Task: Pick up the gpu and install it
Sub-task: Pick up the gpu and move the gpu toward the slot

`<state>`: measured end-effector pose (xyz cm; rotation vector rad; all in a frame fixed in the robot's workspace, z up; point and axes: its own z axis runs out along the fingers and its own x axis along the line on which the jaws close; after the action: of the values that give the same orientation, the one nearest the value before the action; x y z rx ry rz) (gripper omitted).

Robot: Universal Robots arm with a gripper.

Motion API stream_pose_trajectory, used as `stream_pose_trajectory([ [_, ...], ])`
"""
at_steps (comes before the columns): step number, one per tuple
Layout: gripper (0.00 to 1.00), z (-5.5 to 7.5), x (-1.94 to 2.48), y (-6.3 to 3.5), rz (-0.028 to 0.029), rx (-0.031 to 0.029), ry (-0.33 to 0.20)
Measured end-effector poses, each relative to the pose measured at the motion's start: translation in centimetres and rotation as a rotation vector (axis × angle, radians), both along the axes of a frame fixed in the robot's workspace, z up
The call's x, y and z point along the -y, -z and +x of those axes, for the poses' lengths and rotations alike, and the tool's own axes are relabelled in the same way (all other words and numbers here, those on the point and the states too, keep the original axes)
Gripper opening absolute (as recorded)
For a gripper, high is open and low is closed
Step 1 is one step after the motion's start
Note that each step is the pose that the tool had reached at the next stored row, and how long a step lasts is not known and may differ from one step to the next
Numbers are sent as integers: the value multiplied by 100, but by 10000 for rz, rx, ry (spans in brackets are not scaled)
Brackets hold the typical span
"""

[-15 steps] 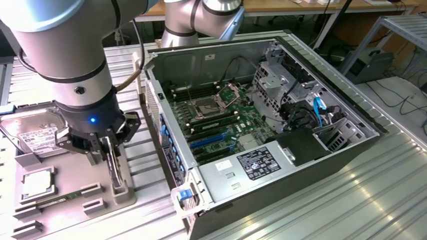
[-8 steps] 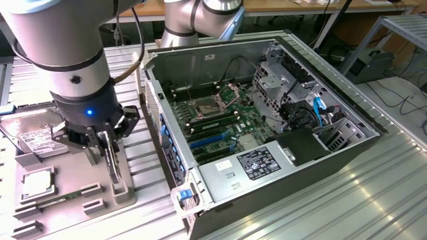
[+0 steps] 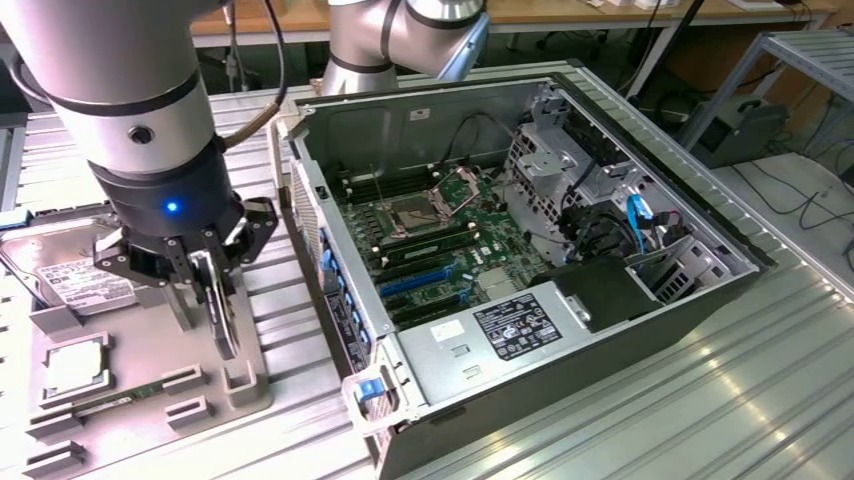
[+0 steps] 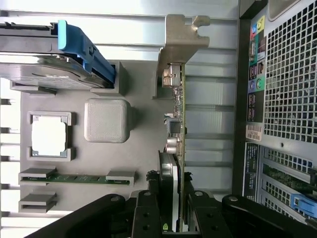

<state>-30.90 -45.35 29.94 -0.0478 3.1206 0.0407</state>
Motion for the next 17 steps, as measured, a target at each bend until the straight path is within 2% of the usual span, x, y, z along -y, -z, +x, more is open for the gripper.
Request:
stream_pose_trajectory([
  [17, 28, 0, 0, -517, 1, 0, 0],
])
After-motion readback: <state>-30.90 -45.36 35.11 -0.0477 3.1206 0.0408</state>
